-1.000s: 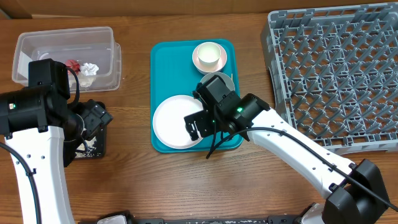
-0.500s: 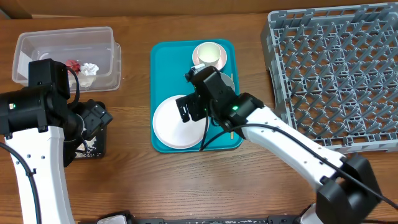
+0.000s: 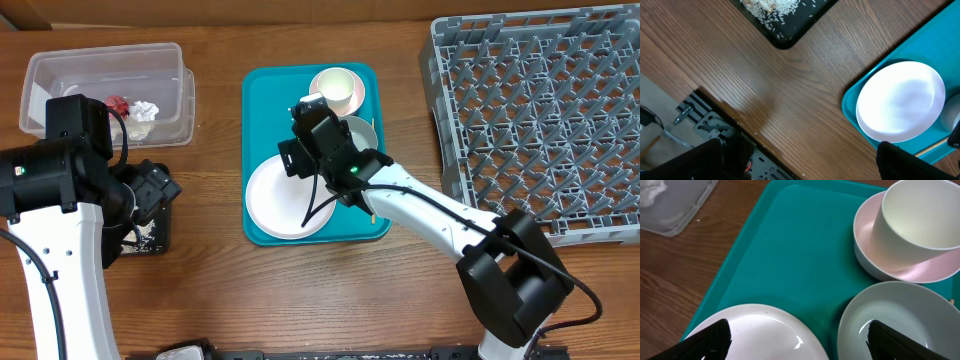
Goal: Sort waste into correct bins and load items into the dishwasher
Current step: 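Lower the right gripper and grasp the bowl rim, then lift the grey-white bowl and carry it right to the dish rack, then lower the bowl into the rack and open the right gripper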
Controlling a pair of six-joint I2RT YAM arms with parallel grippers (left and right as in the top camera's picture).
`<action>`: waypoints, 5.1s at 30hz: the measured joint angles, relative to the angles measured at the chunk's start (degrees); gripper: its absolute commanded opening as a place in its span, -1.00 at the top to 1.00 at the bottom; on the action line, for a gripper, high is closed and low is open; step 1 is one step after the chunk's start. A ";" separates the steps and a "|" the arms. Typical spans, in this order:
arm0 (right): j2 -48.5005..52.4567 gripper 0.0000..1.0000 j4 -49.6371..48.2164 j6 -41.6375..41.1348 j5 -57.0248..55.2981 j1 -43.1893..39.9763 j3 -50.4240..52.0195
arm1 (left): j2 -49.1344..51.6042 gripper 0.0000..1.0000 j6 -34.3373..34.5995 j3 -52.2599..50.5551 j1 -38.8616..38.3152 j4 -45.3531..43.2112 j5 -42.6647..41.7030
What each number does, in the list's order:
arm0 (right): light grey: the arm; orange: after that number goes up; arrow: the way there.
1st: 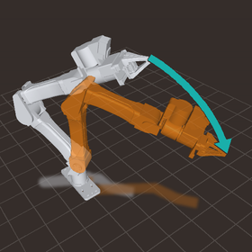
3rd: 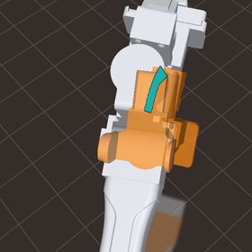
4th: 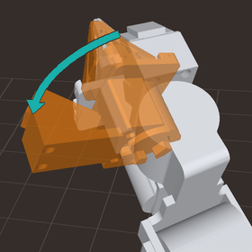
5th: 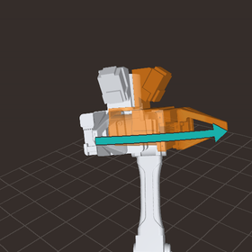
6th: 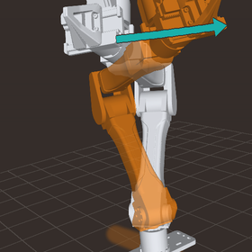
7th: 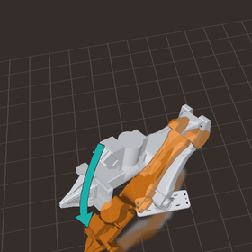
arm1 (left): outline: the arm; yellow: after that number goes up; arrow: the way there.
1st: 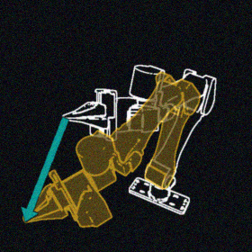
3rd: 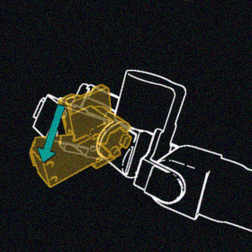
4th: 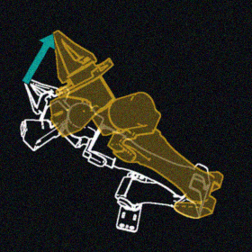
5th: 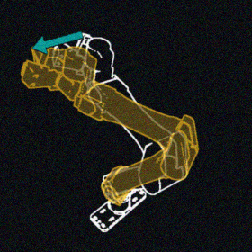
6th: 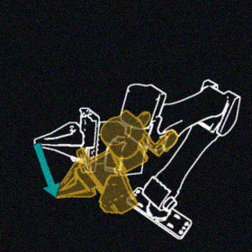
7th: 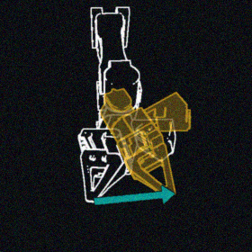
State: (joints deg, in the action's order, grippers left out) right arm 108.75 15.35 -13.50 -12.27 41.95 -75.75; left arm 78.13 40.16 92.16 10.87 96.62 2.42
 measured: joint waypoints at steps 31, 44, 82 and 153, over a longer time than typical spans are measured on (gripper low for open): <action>5.57 -0.34 -0.37 -5.66 1.84 -5.49 0.00 | 0.00 -1.00 0.00 0.00 0.00 -0.02 0.02; 7.91 -0.02 -0.33 -8.17 1.79 -5.49 0.00 | 0.00 -1.00 0.00 0.00 0.00 -0.02 0.02; 7.91 0.92 10.95 -8.76 0.96 -3.26 -7.37 | 0.00 -1.00 0.00 0.00 0.00 0.00 0.00; 18.69 0.92 -34.32 -37.51 77.85 -77.59 -17.90 | 0.00 -1.00 0.00 -0.09 0.00 -0.02 0.02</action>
State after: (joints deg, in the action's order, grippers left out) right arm 127.44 -18.96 -51.00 65.58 -35.64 -93.65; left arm 78.13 40.16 92.07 10.87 96.60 2.44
